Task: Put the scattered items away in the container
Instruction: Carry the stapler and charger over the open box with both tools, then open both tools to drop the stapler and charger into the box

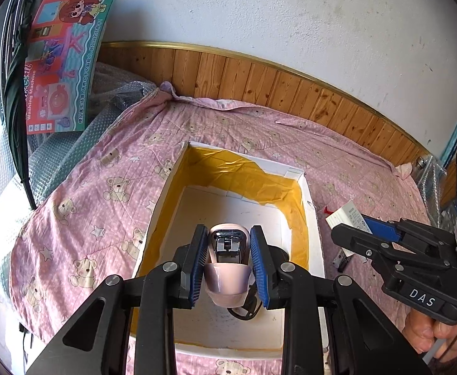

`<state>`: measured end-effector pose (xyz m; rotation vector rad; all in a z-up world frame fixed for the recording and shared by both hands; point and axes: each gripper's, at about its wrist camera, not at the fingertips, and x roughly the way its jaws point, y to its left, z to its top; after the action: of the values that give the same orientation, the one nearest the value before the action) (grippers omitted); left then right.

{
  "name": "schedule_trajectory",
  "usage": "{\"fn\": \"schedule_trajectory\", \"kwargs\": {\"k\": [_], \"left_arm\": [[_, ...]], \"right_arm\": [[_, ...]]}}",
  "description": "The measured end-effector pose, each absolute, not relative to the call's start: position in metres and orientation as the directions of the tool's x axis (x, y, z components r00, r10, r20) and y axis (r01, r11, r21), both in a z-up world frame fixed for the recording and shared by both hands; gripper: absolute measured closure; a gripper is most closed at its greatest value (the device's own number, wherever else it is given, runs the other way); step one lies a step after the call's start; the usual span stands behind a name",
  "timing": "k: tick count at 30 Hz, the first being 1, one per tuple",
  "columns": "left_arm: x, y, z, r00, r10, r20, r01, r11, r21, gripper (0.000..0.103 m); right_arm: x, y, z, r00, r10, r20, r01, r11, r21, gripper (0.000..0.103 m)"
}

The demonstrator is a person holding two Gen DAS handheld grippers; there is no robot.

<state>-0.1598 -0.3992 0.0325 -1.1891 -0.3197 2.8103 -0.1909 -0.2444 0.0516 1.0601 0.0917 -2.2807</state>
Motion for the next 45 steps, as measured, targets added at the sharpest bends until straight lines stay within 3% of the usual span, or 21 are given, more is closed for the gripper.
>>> {"fn": "schedule_trajectory", "kwargs": {"k": [17,36,39,41,45], "left_arm": [[-0.268,-0.381,0.003,-0.553,0.167,-0.817,-0.018,-0.982,-0.188,0.074],[-0.322,-0.376,-0.035,-0.511,0.097,-0.854,0.009,-0.993,-0.118,0.073],[-0.323,-0.378,-0.034,-0.550,0.066,-0.832,0.027,-0.995,-0.097,0.066],[-0.319,-0.380,-0.033,-0.571,0.064,-0.819,0.034,-0.994,-0.101,0.053],[-0.310,-0.384,-0.030,-0.573,0.081,-0.815,0.033,-0.992,-0.122,0.053]], "right_arm": [[-0.257,-0.255,0.024,-0.443,-0.460,-0.770,0.539,-0.822,0.182,0.070],[-0.295,-0.267,-0.012,-0.428,-0.384,-0.818,0.557,-0.825,0.095,0.069],[-0.295,-0.262,-0.013,-0.461,-0.370,-0.806,0.537,-0.840,0.079,0.062],[-0.294,-0.255,-0.013,-0.461,-0.384,-0.800,0.523,-0.846,0.105,0.062],[-0.283,-0.237,-0.004,-0.483,-0.415,-0.771,0.500,-0.854,0.146,0.062]]}}
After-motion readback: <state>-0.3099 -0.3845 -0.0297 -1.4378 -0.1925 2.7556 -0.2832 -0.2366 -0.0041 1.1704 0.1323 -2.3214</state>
